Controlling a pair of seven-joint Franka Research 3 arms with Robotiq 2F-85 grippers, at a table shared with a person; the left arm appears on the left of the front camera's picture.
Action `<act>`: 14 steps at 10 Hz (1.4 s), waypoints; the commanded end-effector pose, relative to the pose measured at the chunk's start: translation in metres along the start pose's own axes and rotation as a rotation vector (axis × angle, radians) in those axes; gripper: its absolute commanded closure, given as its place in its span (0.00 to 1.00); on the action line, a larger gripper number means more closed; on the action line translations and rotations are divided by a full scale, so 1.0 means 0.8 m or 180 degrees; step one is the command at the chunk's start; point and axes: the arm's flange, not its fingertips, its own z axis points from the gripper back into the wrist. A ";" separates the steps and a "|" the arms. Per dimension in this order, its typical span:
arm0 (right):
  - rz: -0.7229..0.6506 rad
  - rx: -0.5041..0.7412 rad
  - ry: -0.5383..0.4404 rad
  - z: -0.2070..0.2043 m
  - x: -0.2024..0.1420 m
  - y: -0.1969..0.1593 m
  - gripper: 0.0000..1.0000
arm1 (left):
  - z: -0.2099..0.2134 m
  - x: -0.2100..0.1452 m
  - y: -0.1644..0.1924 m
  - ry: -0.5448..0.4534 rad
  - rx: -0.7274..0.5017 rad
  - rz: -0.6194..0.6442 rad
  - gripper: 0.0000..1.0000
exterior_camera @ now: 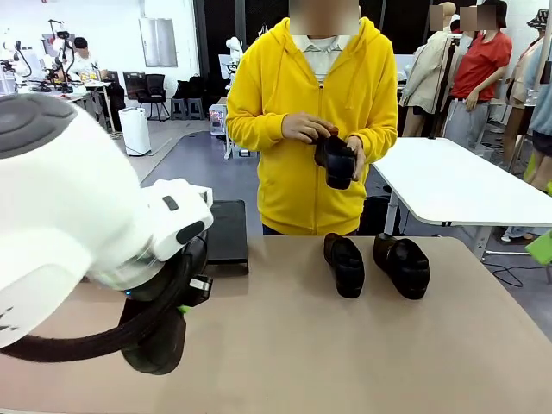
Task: Organize the shoes by placing them on the stand.
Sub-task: Place the Shoe from the middle of the table onto the Shoes Stand.
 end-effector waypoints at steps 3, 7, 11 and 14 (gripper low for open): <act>0.0086 0.0020 -0.0005 0.003 0.001 0.000 0.00 | -0.019 0.029 -0.020 0.0248 -0.0145 -0.0243 1.00; 0.0086 0.0020 -0.0005 0.003 0.001 0.000 0.00 | -0.024 0.053 0.107 0.0072 0.0183 -0.0359 1.00; 0.0086 0.0020 -0.0005 0.003 0.001 0.000 0.00 | -0.064 0.052 0.316 0.0403 0.0596 -0.0306 1.00; 0.0086 0.0020 -0.0005 0.003 0.001 0.000 0.00 | -0.063 0.035 0.350 0.0141 -0.0043 0.0147 1.00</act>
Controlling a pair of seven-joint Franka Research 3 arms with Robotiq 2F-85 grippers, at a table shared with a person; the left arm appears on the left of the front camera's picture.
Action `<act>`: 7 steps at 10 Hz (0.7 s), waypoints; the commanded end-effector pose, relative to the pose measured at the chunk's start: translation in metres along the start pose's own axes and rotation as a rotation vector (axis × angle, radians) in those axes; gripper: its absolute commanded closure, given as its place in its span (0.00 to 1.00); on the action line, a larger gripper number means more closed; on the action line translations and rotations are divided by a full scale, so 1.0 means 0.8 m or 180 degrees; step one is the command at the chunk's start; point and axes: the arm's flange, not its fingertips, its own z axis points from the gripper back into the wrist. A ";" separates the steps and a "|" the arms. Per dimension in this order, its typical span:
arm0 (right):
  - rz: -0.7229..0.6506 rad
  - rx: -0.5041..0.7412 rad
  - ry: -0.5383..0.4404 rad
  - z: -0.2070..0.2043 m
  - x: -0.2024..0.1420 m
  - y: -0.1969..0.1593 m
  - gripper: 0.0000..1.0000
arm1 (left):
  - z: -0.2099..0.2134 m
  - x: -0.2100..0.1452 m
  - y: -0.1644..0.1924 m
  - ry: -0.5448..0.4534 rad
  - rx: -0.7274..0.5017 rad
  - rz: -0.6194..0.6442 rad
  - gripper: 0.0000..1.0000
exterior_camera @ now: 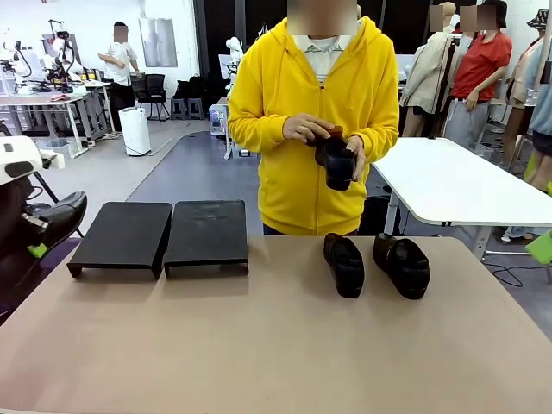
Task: Organize the shoes by placing them on the stand.
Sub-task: Place the Shoe from the middle of the table onto the Shoes Stand.
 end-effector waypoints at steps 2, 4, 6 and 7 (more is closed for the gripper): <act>0.0086 0.0020 -0.0003 0.003 0.001 0.000 0.00 | 0.003 0.000 -0.013 0.0044 0.0193 -0.0155 1.00; 0.0086 0.0020 -0.0003 0.003 0.001 0.000 0.00 | 0.003 0.000 -0.013 0.0044 0.0193 -0.0155 1.00; 0.0086 0.0020 -0.0003 0.003 0.001 0.000 0.00 | -0.017 0.032 -0.006 0.0141 0.0053 -0.0072 1.00; 0.0086 0.0020 -0.0003 0.003 0.001 0.000 0.00 | -0.032 0.075 0.015 -0.0014 0.0107 0.0193 1.00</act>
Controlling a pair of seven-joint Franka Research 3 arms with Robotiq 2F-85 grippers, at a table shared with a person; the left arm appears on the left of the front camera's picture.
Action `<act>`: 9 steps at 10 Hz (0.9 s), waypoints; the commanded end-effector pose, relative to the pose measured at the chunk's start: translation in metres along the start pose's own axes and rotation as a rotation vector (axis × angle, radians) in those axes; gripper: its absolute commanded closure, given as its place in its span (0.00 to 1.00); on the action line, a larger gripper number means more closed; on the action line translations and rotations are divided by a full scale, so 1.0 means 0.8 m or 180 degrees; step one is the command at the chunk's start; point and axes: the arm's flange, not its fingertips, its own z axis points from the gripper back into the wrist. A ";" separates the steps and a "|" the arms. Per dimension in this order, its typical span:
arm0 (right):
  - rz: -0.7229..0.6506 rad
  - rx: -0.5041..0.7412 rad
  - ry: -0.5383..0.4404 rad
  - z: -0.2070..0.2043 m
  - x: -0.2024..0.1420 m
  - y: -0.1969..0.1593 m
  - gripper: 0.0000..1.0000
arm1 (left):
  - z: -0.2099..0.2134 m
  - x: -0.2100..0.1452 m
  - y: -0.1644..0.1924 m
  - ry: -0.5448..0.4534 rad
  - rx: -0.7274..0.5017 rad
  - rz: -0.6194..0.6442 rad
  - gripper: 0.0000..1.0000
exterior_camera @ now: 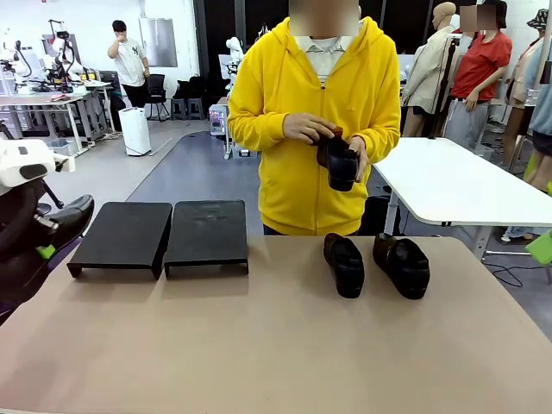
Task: Organize the shoes by placing them on the stand.
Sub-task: Place the Shoe from the middle of the table onto the Shoes Stand.
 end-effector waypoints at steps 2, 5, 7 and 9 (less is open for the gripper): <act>0.0085 0.0021 -0.0003 0.003 0.001 0.000 0.00 | -0.054 0.142 0.047 -0.0399 -0.0034 0.0431 1.00; 0.0085 0.0021 -0.0003 0.003 0.001 0.000 0.00 | -0.121 0.209 0.066 -0.0597 0.0195 0.0743 1.00; 0.0085 0.0021 -0.0003 0.003 0.001 0.000 0.00 | -0.144 0.219 0.054 -0.0693 0.0375 0.0850 1.00; 0.0085 0.0021 -0.0003 0.003 0.001 0.000 0.00 | -0.169 0.231 0.048 -0.0572 0.0458 0.0776 1.00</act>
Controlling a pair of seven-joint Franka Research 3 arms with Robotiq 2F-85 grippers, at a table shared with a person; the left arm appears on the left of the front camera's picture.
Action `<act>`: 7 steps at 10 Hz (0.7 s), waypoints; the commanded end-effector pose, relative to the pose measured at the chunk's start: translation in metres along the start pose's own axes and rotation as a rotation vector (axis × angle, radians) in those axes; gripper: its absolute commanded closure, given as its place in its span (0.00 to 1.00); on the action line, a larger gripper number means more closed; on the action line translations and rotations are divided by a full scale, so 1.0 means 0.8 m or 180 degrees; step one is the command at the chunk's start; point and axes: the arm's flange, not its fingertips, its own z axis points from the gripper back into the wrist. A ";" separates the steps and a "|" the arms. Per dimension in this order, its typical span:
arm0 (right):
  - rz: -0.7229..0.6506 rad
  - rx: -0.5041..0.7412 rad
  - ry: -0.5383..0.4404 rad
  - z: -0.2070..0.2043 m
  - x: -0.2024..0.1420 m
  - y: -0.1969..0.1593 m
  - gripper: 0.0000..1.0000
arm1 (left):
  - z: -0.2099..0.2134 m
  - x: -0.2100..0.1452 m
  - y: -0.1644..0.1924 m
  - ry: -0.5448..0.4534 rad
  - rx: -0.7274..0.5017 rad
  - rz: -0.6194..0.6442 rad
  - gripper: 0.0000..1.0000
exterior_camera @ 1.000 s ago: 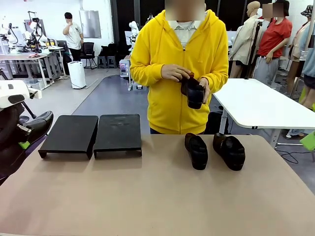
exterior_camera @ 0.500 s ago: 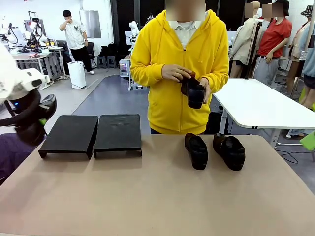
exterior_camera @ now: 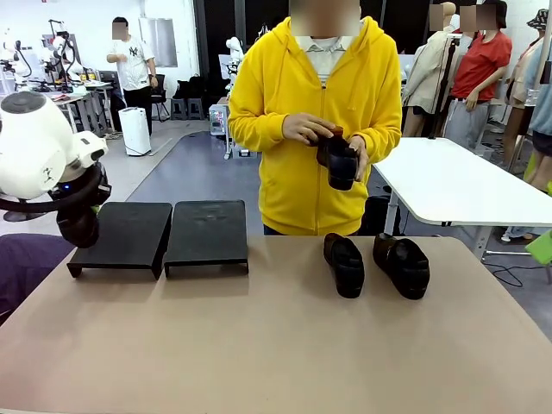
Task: Organize the shoes by placing them on the stand.
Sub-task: Place the Shoe from the middle of the table onto the Shoes Stand.
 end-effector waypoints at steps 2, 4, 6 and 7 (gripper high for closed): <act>0.0085 0.0021 -0.0003 0.003 0.001 0.000 0.00 | -0.013 0.006 -0.024 0.0073 0.0181 -0.0081 1.00; 0.0085 0.0021 -0.0003 0.003 0.001 0.000 0.00 | -0.027 0.005 -0.028 0.0096 0.0134 -0.0184 1.00; 0.0085 0.0021 -0.0003 0.003 0.001 0.000 0.00 | -0.030 0.004 -0.031 0.0161 0.0116 -0.0260 1.00; 0.0085 0.0021 -0.0003 0.003 0.001 0.000 0.00 | -0.032 0.003 -0.031 0.0241 0.0195 -0.0297 1.00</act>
